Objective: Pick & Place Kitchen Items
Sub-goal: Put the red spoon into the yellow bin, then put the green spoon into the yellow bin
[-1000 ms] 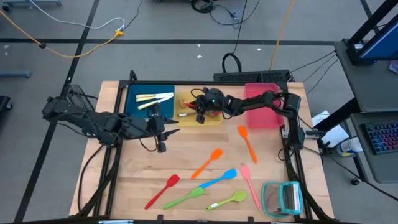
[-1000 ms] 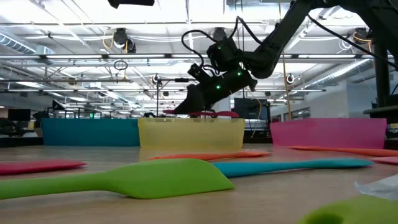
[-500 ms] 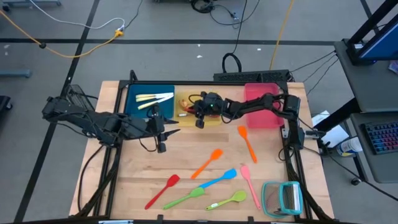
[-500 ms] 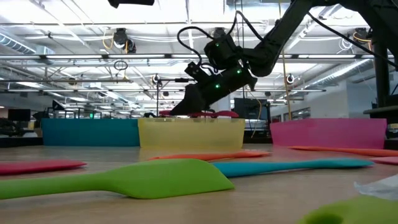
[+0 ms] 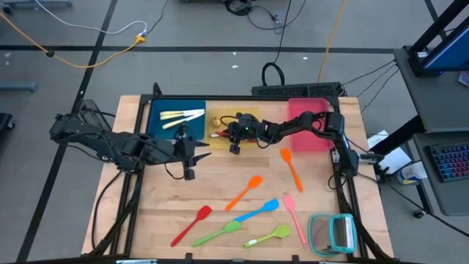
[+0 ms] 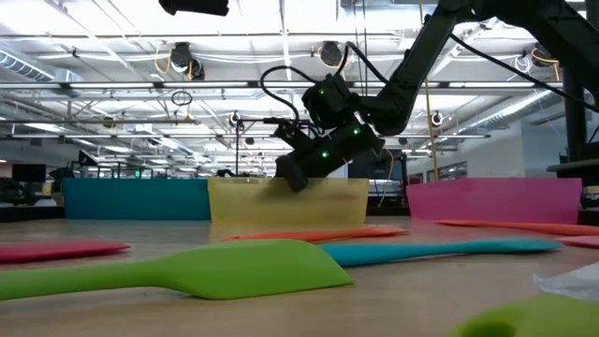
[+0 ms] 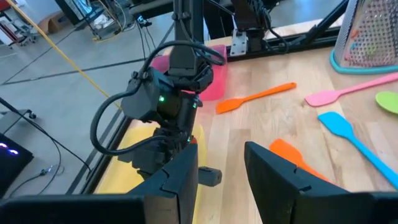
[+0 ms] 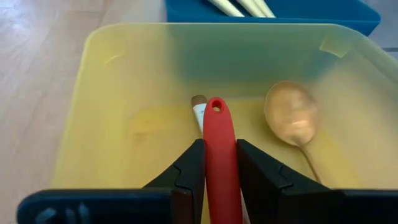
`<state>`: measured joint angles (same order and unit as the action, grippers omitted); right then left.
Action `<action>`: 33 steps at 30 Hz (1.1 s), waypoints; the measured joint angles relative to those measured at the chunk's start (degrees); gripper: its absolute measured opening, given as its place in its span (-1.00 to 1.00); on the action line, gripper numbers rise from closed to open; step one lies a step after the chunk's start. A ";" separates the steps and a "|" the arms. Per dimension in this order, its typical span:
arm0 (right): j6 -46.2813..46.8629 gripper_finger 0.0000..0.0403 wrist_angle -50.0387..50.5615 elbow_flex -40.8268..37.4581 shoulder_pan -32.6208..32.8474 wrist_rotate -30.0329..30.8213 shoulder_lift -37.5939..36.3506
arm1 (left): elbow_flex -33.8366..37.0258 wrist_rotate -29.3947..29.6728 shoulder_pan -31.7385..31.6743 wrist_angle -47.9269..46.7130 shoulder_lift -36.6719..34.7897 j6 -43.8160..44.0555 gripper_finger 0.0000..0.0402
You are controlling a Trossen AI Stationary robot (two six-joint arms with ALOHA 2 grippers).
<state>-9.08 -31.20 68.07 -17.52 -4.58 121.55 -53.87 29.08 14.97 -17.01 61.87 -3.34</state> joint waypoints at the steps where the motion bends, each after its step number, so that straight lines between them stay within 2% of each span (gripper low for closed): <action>1: -0.02 -0.64 0.02 0.00 0.00 -0.02 -0.02 | 0.02 0.00 0.02 -0.05 0.02 -0.24 -0.32; 16: 0.87 -0.28 -4.08 -0.04 0.04 0.24 0.05 | 0.02 0.00 0.02 -1.25 -0.01 -3.89 -0.32; 22: 3.41 -0.32 -6.68 -0.04 1.69 0.22 0.00 | 0.02 -0.01 0.02 -5.63 -0.01 -0.99 -0.32; 27: -4.44 -0.41 -9.82 -0.04 5.10 0.24 -0.04 | 0.02 -0.02 0.02 -10.54 0.02 5.93 -0.32; 33: -5.20 -0.49 -10.03 -0.01 10.27 0.24 -3.08 | 0.02 -0.04 0.02 -16.20 -0.01 16.03 -0.32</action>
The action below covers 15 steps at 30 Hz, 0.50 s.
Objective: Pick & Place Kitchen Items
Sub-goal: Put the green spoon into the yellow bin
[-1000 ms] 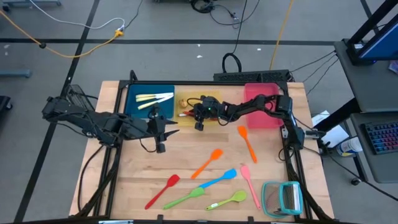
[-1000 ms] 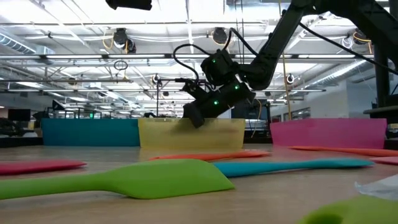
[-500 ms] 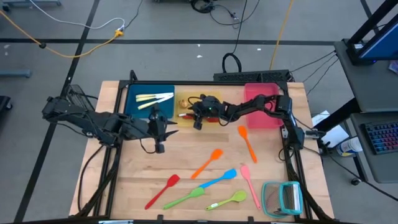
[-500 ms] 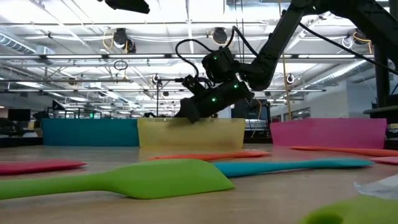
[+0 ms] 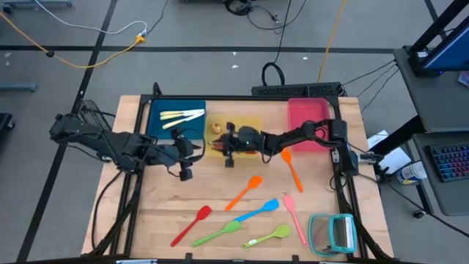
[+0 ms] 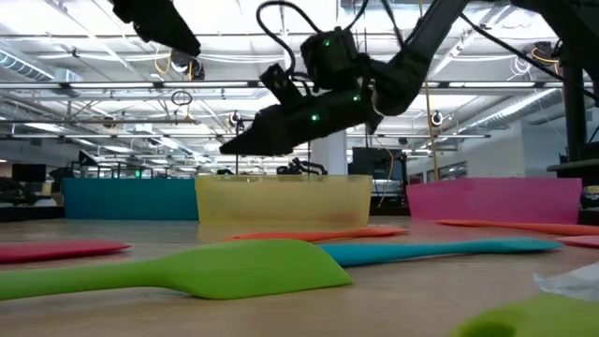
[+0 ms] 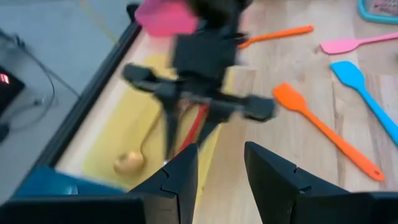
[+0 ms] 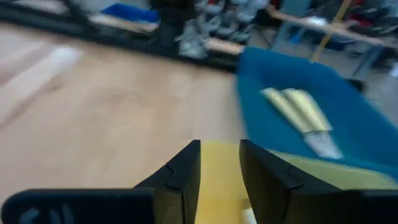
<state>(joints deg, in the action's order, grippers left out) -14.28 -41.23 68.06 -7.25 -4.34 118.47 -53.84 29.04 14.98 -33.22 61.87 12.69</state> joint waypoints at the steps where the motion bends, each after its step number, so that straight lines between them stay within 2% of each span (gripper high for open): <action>1: -0.13 -0.49 0.87 -0.41 0.94 0.04 -0.84 | 0.00 -0.01 0.00 -0.81 0.00 1.35 -0.32; 4: -2.72 -0.46 0.47 -0.28 3.61 1.56 -2.18 | 0.00 -0.31 0.00 -2.36 0.18 4.99 -0.32; 8: -6.55 -0.38 3.78 -0.87 7.33 8.63 -5.73 | 0.00 -0.46 0.50 -3.15 0.93 8.35 -0.32; 12: -9.36 -0.30 12.07 -0.93 11.09 11.97 -9.89 | 0.00 -0.50 1.28 -3.14 2.72 9.18 -0.32; 15: -6.74 -0.26 17.87 -0.75 13.48 13.79 -12.93 | 0.02 -0.47 1.80 -3.03 4.17 10.24 -0.32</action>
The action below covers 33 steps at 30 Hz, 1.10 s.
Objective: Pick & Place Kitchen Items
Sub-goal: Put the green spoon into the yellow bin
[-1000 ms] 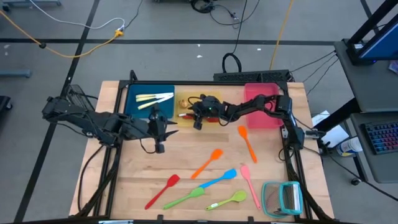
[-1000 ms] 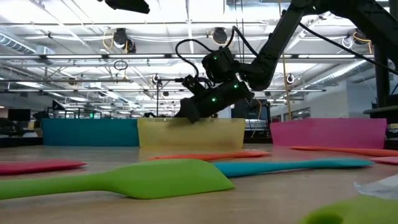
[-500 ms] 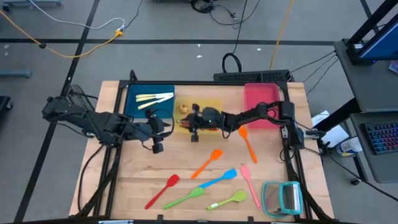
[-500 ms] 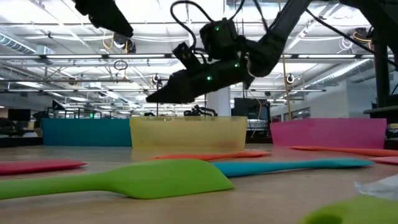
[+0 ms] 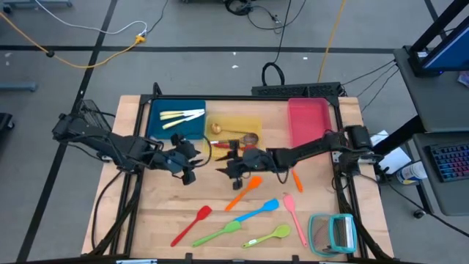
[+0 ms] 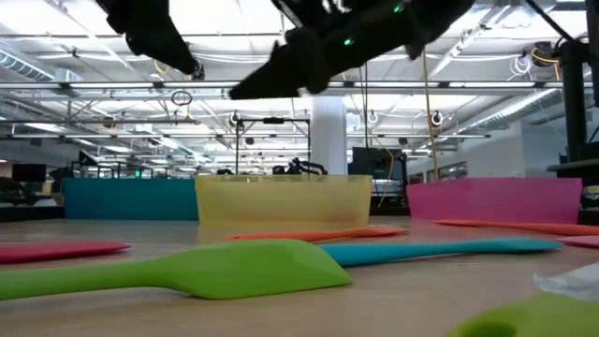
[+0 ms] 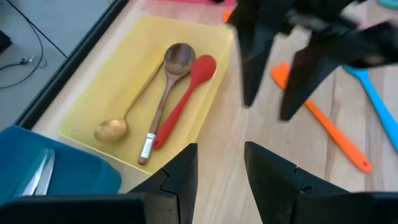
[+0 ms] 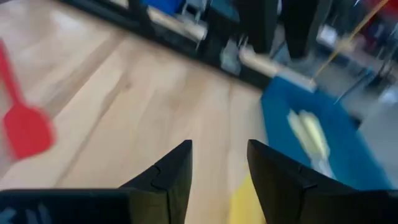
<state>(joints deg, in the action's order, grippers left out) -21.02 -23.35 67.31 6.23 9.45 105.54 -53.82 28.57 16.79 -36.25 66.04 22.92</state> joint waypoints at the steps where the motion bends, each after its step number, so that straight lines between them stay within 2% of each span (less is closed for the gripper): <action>1: 1.98 -0.25 2.95 -0.02 0.75 1.04 -1.18 | -0.02 -0.01 0.17 0.01 0.71 0.29 -0.32; 10: 20.21 -0.28 23.54 -0.02 5.57 2.91 -8.74 | -0.02 -0.04 0.38 -0.01 6.39 1.37 -0.32; 17: 31.87 -0.29 36.72 -0.04 8.08 14.23 -12.19 | -0.02 0.02 -1.43 0.57 7.09 1.37 -0.32; 21: 44.17 -0.29 44.25 -0.07 8.46 14.41 -12.25 | -0.02 0.03 -3.01 0.52 7.07 -1.01 -0.32; 24: 47.90 -0.29 48.66 -0.07 9.02 14.30 -12.25 | -0.02 0.03 -4.11 0.62 7.06 -4.53 -0.32; 26: 49.45 -0.30 49.77 -0.09 9.67 12.11 -12.25 | -0.02 -0.01 -4.87 1.16 7.06 -6.21 -0.32; 29: 49.59 -0.32 46.87 -0.09 10.98 4.67 -12.25 | -0.02 0.02 -5.97 1.86 7.06 -7.96 -0.32; 33: 37.86 -0.33 40.32 -0.09 13.41 -4.74 -12.25 | -0.02 0.01 -7.53 3.47 7.06 -10.43 -0.32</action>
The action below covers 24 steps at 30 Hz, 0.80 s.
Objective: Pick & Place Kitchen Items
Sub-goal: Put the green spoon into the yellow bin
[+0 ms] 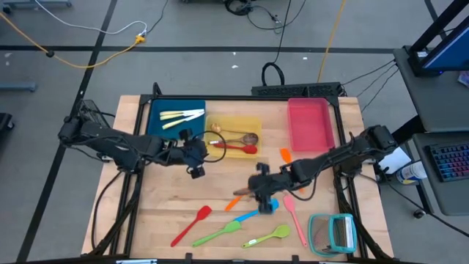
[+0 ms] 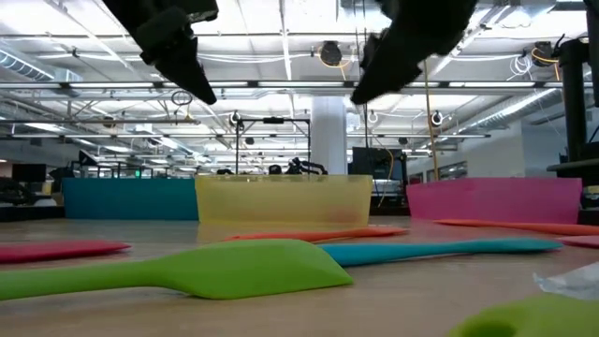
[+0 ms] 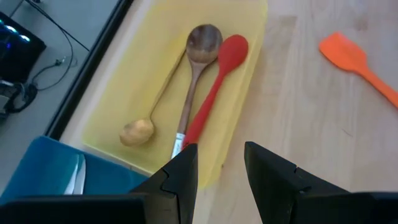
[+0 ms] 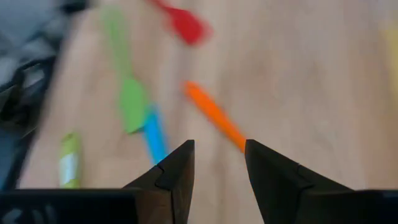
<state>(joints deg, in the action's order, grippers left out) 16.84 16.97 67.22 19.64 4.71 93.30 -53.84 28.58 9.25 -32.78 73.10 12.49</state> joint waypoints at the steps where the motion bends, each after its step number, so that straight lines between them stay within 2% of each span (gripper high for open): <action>1: -3.91 -0.33 -1.40 0.00 0.55 -1.63 0.00 | 0.00 -0.02 -0.41 0.46 0.00 -0.21 -0.32; 3: -8.66 -0.33 -3.06 0.00 1.61 -3.83 0.00 | 0.00 0.00 -1.35 0.74 -0.02 -0.11 -0.32; 6: -9.64 -0.33 -3.46 -0.01 3.17 -4.87 0.03 | 0.00 0.02 -2.42 1.15 -0.02 0.45 -0.32; 11: -2.50 -0.33 -5.56 -1.44 5.35 -5.02 2.08 | 0.00 -0.04 -3.72 1.49 -0.02 1.15 -0.32; 18: 4.57 -0.33 -14.31 -1.73 9.32 -6.51 7.02 | 0.00 -0.05 -5.26 2.71 -0.02 1.38 -0.32; 24: 14.68 -0.33 -10.30 -1.73 10.10 -6.47 7.78 | 0.00 -0.02 -6.51 6.67 -0.03 -1.30 -0.32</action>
<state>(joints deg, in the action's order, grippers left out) 31.51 6.68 65.49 29.74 -1.75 101.08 -53.84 28.56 2.74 -26.11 73.07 11.19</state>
